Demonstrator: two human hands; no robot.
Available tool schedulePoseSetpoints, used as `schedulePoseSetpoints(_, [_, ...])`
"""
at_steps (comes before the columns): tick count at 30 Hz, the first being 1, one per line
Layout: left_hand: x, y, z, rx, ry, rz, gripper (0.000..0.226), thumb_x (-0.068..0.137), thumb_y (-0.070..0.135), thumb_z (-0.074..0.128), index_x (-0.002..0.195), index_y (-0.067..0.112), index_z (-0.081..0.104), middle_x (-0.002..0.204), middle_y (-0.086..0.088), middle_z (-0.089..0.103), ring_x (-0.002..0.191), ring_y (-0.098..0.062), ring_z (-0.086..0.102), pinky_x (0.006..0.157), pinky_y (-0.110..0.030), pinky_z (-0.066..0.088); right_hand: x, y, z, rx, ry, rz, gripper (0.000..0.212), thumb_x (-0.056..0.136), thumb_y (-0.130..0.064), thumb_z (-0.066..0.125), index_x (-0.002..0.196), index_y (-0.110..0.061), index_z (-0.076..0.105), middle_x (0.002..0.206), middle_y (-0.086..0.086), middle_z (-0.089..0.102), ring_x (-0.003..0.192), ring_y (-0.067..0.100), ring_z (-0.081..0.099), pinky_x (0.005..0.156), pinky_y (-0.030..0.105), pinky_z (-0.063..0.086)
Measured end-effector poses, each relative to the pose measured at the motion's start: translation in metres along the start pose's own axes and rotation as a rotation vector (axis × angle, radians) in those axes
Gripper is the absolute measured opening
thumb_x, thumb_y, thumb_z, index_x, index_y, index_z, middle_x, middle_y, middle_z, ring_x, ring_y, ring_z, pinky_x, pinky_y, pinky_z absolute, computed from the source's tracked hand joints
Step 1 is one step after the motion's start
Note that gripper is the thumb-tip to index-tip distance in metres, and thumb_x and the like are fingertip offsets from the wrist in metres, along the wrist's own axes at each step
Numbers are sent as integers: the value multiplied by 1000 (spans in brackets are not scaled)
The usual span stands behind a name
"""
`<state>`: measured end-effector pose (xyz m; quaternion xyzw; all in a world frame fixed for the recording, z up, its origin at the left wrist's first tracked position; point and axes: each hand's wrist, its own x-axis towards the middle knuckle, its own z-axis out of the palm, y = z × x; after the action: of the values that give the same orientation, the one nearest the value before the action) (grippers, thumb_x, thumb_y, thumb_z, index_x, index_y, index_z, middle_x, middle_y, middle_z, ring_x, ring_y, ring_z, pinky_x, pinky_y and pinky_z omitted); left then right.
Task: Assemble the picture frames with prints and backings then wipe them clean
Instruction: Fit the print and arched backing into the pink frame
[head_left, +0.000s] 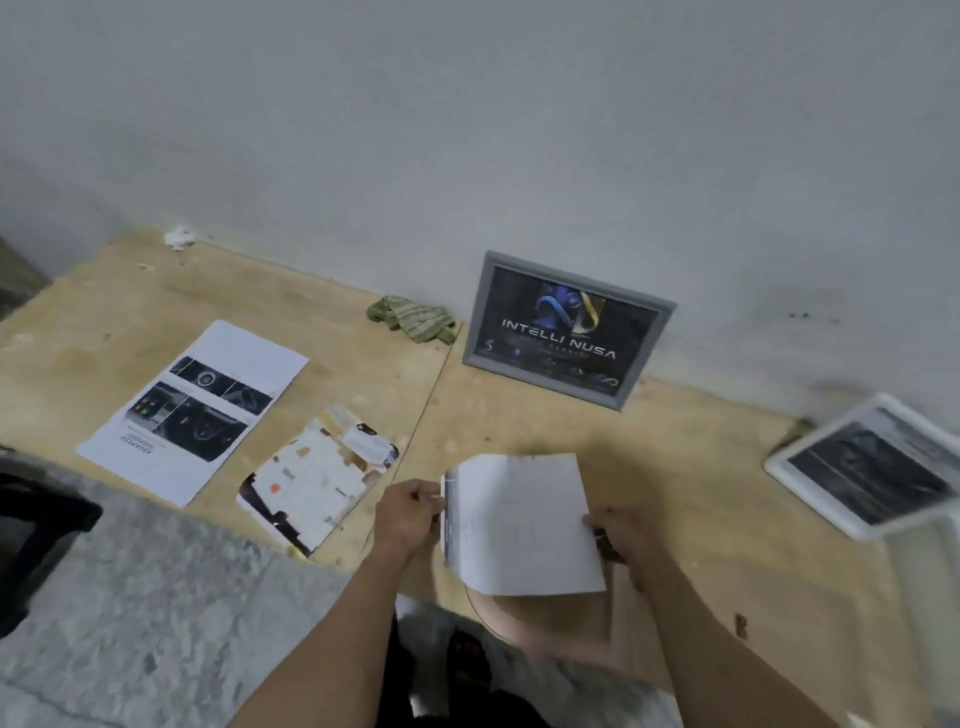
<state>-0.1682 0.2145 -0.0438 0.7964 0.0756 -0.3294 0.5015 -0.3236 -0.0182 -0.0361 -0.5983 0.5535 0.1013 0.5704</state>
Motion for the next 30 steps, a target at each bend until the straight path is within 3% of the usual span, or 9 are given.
schedulePoseSetpoints(4, [-21,-3,35,152,-53,51,25,80,-1,66,69,21,72,73,1,72,70,-20,65,73,-37,58,-21,58,-24,65,76,77,8,86,-2,60,79,-1,60,72,13,59,63,23,53,62,30,43])
schedulePoseSetpoints(7, [-27,-8,51,269,-79,94,36,79,-3,63,62,28,66,69,13,67,71,-12,61,68,-25,46,-33,87,-25,133,92,137,6,83,4,60,79,0,64,74,14,62,66,25,55,63,32,44])
schedulePoseSetpoints(10, [-29,-9,63,298,-95,85,33,78,-4,63,64,26,67,72,10,67,78,-14,61,70,-19,38,-43,95,-27,211,139,128,10,81,9,58,79,1,63,72,14,64,64,26,58,60,31,47])
schedulePoseSetpoints(15, [-30,-9,71,291,-87,64,31,79,-1,66,66,27,66,74,8,66,77,-14,59,73,-17,38,-48,97,-33,265,209,92,10,77,6,57,77,-3,59,74,15,62,69,26,56,64,35,43])
schedulePoseSetpoints(20, [-25,-5,73,332,-75,53,22,77,1,67,70,21,72,78,3,69,78,-16,61,71,-18,39,-35,92,-34,266,234,59,9,79,-1,58,78,-9,59,81,14,66,72,27,61,68,38,49])
schedulePoseSetpoints(30, [-21,-8,79,417,-60,65,25,78,3,65,68,26,68,80,4,70,83,-21,64,73,-21,42,-24,90,-34,186,246,38,14,79,1,55,78,-9,63,74,9,63,64,19,54,59,30,42])
